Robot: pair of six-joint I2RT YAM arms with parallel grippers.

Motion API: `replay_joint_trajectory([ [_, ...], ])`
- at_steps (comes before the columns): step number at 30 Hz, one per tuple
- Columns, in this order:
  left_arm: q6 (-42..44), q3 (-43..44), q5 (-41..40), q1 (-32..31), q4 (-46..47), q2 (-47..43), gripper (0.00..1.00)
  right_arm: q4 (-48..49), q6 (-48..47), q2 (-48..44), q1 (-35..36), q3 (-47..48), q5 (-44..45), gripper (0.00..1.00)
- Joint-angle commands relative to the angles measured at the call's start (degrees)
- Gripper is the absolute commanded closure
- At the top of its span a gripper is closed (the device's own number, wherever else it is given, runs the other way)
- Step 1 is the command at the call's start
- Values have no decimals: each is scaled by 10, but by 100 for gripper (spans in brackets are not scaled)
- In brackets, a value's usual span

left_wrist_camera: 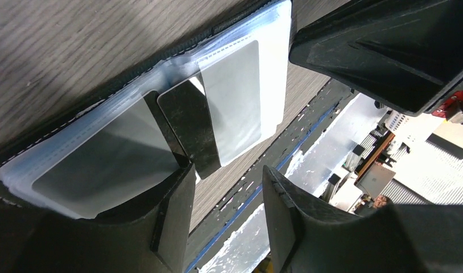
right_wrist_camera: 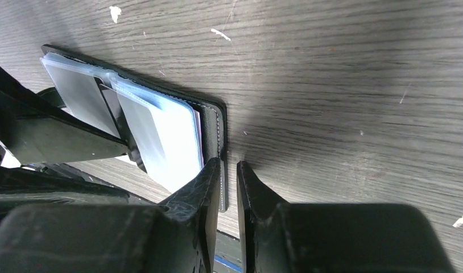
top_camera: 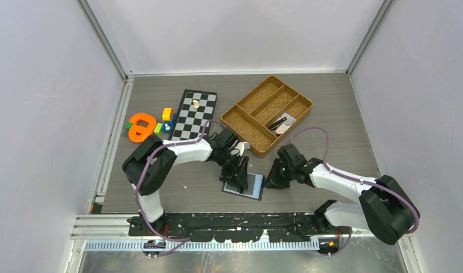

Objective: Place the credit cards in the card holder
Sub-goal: Insert the credit card into the card holder.

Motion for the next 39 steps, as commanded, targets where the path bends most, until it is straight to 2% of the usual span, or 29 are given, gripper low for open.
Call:
replay_joint_trajectory([
  [1, 4, 15, 1, -9, 18, 12, 51, 25, 14, -7, 2, -10, 2, 76],
  [30, -50, 5, 14, -35, 139, 28, 53, 34, 20, -4, 2, -23, 7, 75],
  [35, -42, 9, 4, -36, 134, 14, 53, 3, 15, -24, 2, -15, 25, 75],
  [39, -8, 21, -28, -36, 91, -23, 51, -46, 5, -61, 2, 2, 51, 71],
])
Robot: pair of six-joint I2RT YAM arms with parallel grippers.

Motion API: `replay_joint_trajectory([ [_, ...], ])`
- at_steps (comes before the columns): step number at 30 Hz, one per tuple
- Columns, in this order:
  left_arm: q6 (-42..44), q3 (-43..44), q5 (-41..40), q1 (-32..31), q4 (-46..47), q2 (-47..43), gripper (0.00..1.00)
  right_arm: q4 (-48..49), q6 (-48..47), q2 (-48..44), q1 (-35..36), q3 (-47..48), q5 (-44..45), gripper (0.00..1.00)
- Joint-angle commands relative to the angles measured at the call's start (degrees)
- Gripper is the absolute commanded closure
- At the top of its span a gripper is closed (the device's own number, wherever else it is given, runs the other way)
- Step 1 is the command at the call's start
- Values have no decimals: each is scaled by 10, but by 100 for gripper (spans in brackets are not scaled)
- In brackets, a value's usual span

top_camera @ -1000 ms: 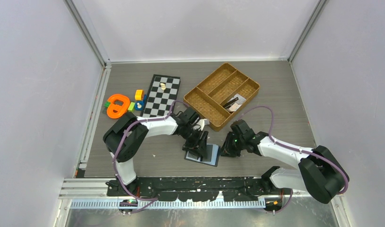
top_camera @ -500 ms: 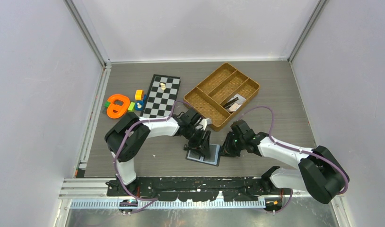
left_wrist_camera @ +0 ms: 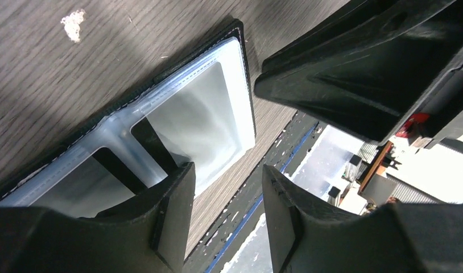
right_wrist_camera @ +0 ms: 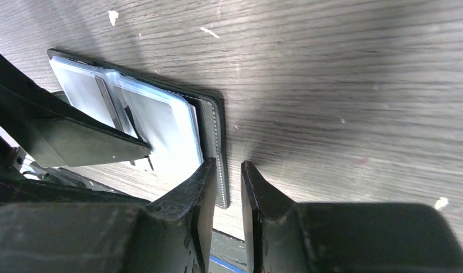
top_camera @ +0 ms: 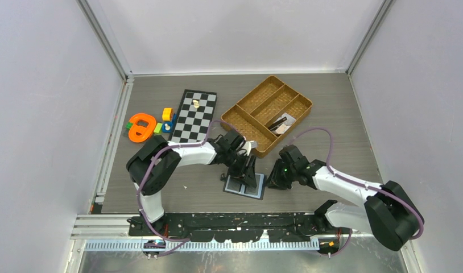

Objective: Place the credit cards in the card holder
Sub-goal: Insert the credit card into the card holder, then turn over the card slot in the card holder.

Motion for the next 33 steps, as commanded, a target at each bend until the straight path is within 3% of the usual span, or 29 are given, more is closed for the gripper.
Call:
replay_joint_trajectory([
  [1, 44, 24, -43, -2, -35, -56, 49, -59, -12, -51, 2, 19, 43, 69],
  [7, 84, 25, -145, 8, -117, -113, 44, -58, -15, -94, 2, 30, 21, 62],
  [15, 109, -1, -253, 38, -183, -154, 35, 16, 9, -89, 4, 21, -30, 64],
  [22, 115, -20, -267, 51, -184, -154, 34, 84, 34, -47, 16, 9, -51, 67],
  [33, 106, -33, -243, 54, -161, -125, 45, 105, 46, 2, 22, -8, -42, 69],
])
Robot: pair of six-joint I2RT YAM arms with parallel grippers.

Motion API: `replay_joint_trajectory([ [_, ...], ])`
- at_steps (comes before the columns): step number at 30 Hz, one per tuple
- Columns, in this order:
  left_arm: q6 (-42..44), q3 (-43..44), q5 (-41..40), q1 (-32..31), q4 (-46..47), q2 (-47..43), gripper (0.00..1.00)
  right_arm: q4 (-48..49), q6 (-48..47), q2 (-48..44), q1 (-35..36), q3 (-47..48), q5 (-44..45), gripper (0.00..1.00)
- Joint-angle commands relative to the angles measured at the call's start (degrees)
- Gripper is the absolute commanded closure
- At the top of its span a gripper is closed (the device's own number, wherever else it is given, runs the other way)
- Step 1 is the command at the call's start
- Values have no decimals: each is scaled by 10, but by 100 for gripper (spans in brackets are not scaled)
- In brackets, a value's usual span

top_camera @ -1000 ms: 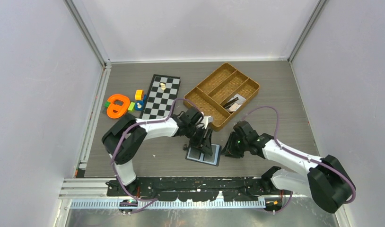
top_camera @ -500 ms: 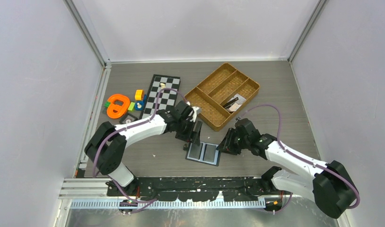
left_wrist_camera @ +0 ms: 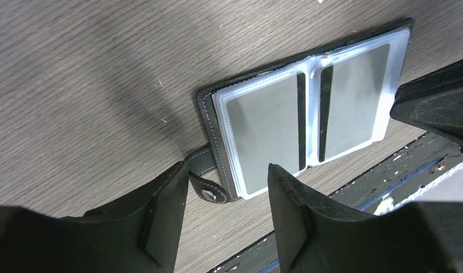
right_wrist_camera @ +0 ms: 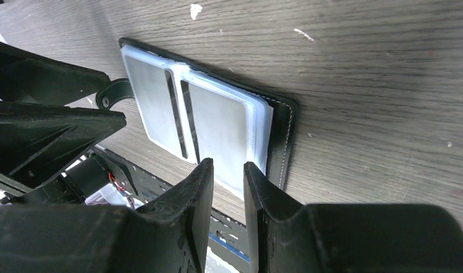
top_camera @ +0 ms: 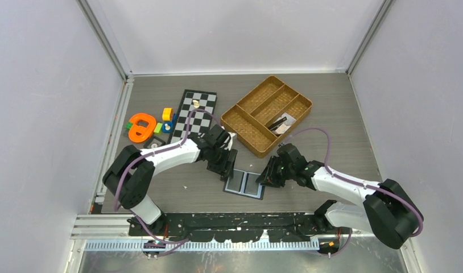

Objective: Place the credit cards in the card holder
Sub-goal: Turn over the card slot in the card holder.

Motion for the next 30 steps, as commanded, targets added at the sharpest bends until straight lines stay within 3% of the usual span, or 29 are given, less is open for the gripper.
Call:
replay_joint_trajectory([
  [1, 3, -11, 11, 2, 19, 11, 46, 36, 10, 15, 5, -8, -2, 69],
  [14, 0, -19, 10, 2, 22, 27, 60, 15, 6, 37, 6, -9, 20, 70],
  [23, 2, -19, -2, 2, 16, 32, 79, -41, -3, 10, 7, 5, 40, 69],
  [30, 3, -20, -3, 2, 15, 32, 87, -48, -2, 8, 8, 3, 40, 69],
])
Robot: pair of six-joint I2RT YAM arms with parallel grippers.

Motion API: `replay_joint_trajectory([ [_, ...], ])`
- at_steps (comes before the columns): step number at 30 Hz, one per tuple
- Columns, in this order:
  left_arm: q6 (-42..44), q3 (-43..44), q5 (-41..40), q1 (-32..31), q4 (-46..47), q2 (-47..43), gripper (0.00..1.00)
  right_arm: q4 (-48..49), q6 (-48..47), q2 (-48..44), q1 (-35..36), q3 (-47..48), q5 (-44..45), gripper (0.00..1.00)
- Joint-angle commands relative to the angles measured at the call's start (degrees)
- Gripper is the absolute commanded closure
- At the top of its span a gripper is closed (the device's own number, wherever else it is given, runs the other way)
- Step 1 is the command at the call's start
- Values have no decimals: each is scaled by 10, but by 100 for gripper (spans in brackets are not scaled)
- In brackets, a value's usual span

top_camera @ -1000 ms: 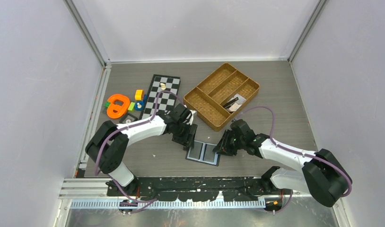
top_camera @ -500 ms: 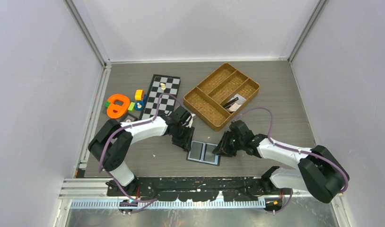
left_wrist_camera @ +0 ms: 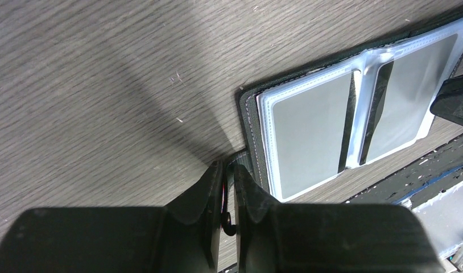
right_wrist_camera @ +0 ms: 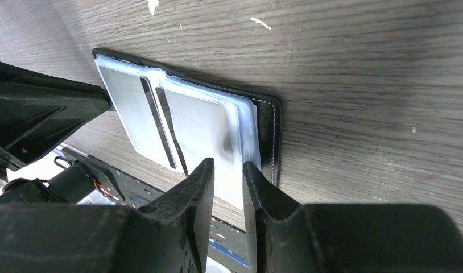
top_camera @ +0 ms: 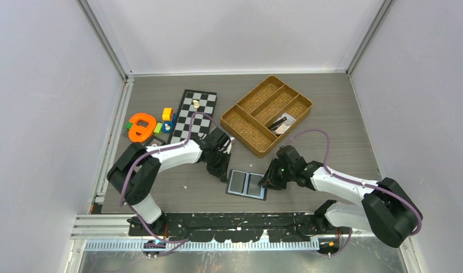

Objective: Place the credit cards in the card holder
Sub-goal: Turn over the card slot in the card holder.

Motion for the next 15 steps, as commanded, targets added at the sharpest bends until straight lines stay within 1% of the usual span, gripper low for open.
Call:
replay_joint_trajectory([
  [1, 3, -3, -2, 1, 9, 2, 88, -27, -5, -5, 5, 11, 23, 69],
  [5, 2, -5, 2, 1, 12, 1, 92, -22, -4, -1, 7, 8, 25, 69],
  [15, -19, -18, 32, 1, 39, 3, 96, 34, 12, 34, 19, 1, 4, 69],
])
